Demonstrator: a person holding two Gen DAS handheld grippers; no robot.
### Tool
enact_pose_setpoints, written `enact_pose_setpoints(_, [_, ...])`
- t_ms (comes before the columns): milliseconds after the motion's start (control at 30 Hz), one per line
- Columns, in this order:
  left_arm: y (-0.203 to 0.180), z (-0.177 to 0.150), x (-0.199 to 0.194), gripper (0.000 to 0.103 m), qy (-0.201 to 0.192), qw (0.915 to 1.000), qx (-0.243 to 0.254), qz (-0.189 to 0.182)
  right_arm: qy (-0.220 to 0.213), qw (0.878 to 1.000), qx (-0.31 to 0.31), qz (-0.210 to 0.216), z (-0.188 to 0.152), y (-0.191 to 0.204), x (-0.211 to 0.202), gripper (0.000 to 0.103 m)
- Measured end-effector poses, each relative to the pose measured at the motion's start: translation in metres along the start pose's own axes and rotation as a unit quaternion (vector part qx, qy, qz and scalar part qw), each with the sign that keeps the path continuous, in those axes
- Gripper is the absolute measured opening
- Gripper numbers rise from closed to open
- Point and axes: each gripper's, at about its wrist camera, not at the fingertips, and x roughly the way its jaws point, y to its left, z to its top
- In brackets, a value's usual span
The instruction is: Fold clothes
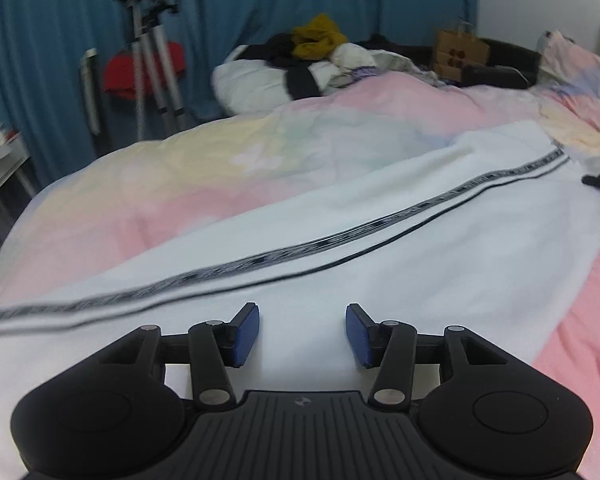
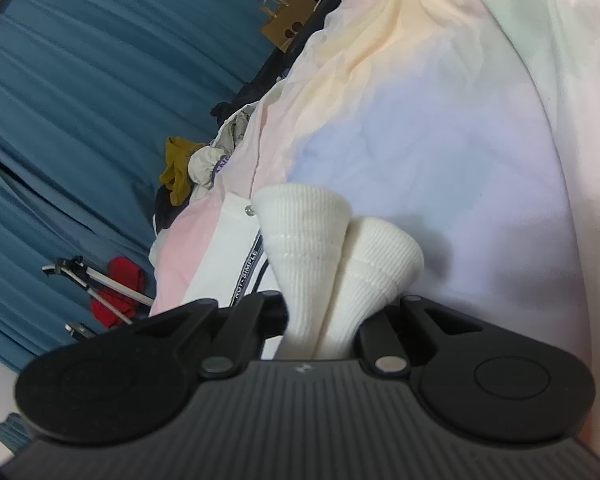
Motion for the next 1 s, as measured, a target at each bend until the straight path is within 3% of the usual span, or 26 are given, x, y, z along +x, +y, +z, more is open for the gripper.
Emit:
enact_pose_setpoints(167, [0.018, -0.021, -0.007, 0.056, 0.006, 0.9994, -0.026, 0.023, -0.006, 1.0, -0.017, -0.003, 0.0, 0.006, -0.003, 0.01])
enact_pose_setpoints(367, [0.024, -0.039, 0.003, 0.058, -0.007, 0.999, -0.041, 0.019, -0.014, 0.999, -0.04, -0.008, 0.0, 0.017, -0.006, 0.01])
enact_pose_setpoints(500, [0.025, -0.043, 0.003, 0.058, -0.008, 0.9987, -0.047, 0.018, -0.047, 0.994, -0.095, -0.002, -0.001, 0.049, -0.014, 0.01])
enact_pose_setpoints(633, [0.024, -0.043, 0.002, 0.058, -0.007, 0.9987, -0.046, 0.021, -0.085, 0.984, -0.153, 0.029, -0.004, 0.087, -0.027, 0.01])
enact_pose_setpoints(767, [0.023, -0.041, 0.006, 0.059, -0.009, 0.9987, -0.045, 0.023, -0.117, 0.964, -0.23, 0.067, -0.014, 0.132, -0.046, 0.01])
enact_pose_setpoints(900, [0.028, -0.039, 0.005, 0.059, -0.008, 0.9984, -0.054, 0.016, -0.142, 0.921, -0.346, 0.111, -0.049, 0.189, -0.073, 0.01])
enact_pose_setpoints(1000, [0.033, -0.035, 0.0, 0.059, -0.006, 0.998, -0.062, 0.007, -0.135, 0.886, -0.417, 0.15, -0.094, 0.227, -0.089, 0.01])
